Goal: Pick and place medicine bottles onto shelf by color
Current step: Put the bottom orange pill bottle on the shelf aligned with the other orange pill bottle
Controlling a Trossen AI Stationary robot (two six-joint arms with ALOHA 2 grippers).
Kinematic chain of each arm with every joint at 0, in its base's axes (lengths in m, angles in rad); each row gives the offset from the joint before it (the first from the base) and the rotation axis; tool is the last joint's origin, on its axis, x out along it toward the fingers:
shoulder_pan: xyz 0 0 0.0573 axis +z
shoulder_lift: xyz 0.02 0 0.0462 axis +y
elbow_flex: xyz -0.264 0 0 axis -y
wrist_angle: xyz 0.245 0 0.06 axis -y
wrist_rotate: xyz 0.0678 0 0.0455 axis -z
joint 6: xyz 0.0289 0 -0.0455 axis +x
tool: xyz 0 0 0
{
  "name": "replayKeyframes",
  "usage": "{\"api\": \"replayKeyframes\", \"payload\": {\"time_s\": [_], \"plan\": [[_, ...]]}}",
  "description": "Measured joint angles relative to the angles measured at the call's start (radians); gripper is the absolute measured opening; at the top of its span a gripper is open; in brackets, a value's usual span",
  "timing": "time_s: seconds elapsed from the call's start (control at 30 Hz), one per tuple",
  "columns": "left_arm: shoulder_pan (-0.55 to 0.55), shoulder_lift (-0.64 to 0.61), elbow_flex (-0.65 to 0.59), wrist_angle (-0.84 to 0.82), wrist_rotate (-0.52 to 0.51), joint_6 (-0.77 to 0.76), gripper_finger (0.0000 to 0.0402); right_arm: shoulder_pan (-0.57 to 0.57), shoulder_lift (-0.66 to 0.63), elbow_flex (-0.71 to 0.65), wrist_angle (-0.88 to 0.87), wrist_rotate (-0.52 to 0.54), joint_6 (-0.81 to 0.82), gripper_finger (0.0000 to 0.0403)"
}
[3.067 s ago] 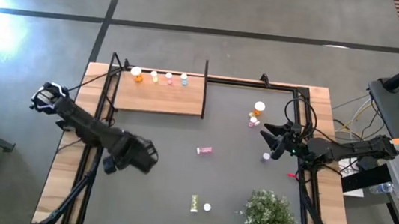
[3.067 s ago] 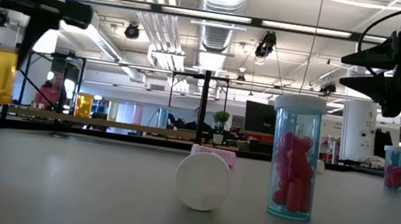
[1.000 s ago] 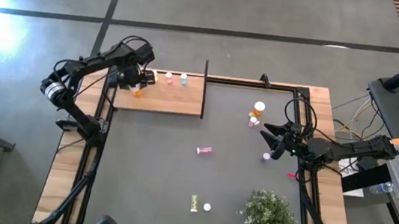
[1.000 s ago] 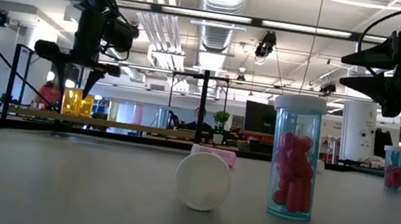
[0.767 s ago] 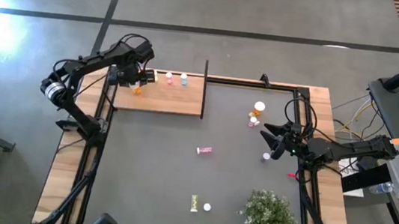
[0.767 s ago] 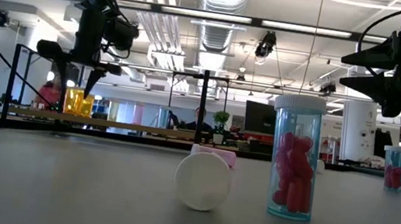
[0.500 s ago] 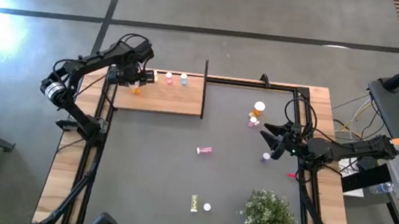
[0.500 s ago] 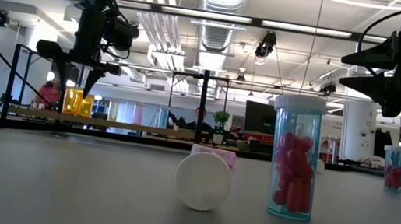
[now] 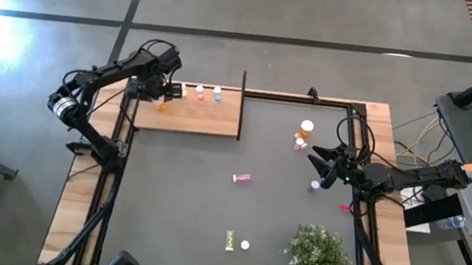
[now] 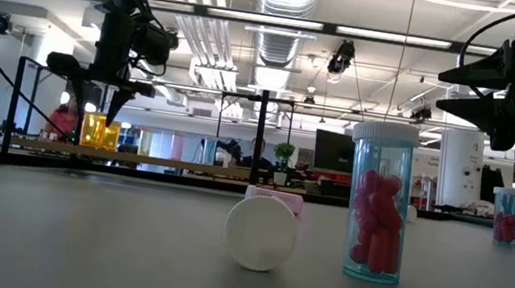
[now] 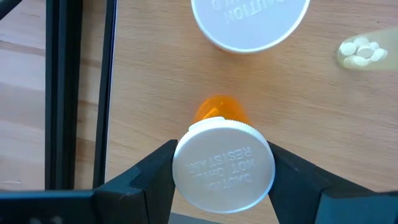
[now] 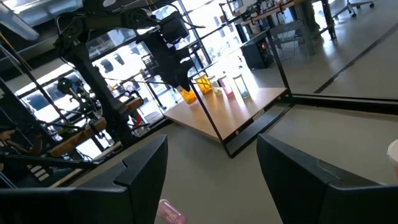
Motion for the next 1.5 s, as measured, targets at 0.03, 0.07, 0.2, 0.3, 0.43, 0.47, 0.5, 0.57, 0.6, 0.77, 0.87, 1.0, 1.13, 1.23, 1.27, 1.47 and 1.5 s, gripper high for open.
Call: {"api": "replayKeyframes", "payload": {"time_s": [0.03, 0.07, 0.2, 0.3, 0.43, 0.47, 0.5, 0.57, 0.6, 0.77, 0.87, 1.0, 1.13, 1.23, 1.27, 1.47, 1.5], "plan": [[0.0, 0.0, -0.001, 0.001, 0.0, 0.0, 0.0192, 0.0, 0.0, 0.0, 0.0, 0.0, 0.0, 0.0237], [0.0, 0.0, -0.001, 0.002, 0.0, 0.001, 0.0192, 0.0, 0.0, 0.0, 0.0, 0.0, 0.0, 0.0237], [0.0, 0.0, -0.003, 0.015, -0.001, 0.011, 0.0192, 0.0, 0.0, 0.0, 0.0, 0.0, 0.0, 0.0237], [0.0, 0.0, -0.004, 0.029, 0.0, 0.022, 0.0192, 0.0, 0.0, 0.0, 0.0, 0.0, 0.0, 0.0237], [0.0, 0.0, -0.005, 0.029, -0.003, 0.021, 0.0204, 0.0, 0.0, 0.0, 0.0, 0.0, 0.0, 0.0237], [0.0, 0.0, -0.006, 0.03, -0.004, 0.021, 0.0209, 0.0, 0.0, 0.0, 0.0, 0.0, 0.0, 0.0237], [0.0, 0.0, -0.007, 0.031, -0.005, 0.021, 0.0215, 0.0, 0.0, 0.0, 0.0, 0.0, 0.0, 0.0237], [0.0, 0.0, -0.008, 0.033, -0.006, 0.021, 0.0226, 0.0, 0.0, 0.0, 0.0, 0.0, 0.0, 0.0237], [0.0, 0.0, -0.009, 0.035, -0.008, 0.021, 0.023, 0.0, 0.0, 0.0, 0.0, 0.0, 0.0, 0.0237], [0.0, 0.0, -0.013, 0.042, -0.01, 0.021, 0.0249, 0.0, 0.0, 0.0, 0.0, 0.0, 0.0, 0.0237], [0.0, 0.0, -0.013, 0.042, -0.01, 0.021, 0.0259, 0.0, 0.0, 0.0, 0.0, 0.0, 0.0, 0.0237], [-0.001, 0.0, -0.01, 0.036, -0.007, 0.021, 0.0275, 0.0, 0.0, 0.0, 0.0, 0.0, 0.0, 0.0237], [-0.01, 0.0, 0.001, 0.01, 0.007, 0.017, 0.0289, 0.0, 0.0, 0.0, 0.0, 0.0, 0.0, 0.0237], [-0.017, -0.009, 0.01, 0.002, 0.032, 0.017, 0.0297, 0.0, 0.0, 0.0, 0.0, 0.0, 0.0, 0.0237], [-0.02, -0.014, 0.012, 0.003, 0.04, 0.016, 0.0299, 0.0, 0.0, 0.0, 0.0, 0.0, 0.0, 0.0237], [-0.041, -0.04, 0.027, 0.003, 0.07, 0.014, 0.03, 0.0, 0.0, 0.0, 0.0, 0.0, 0.0, 0.0237], [-0.046, -0.044, 0.027, 0.005, 0.076, 0.013, 0.03, 0.0, 0.0, 0.0, 0.0, 0.0, 0.0, 0.0237]]}}
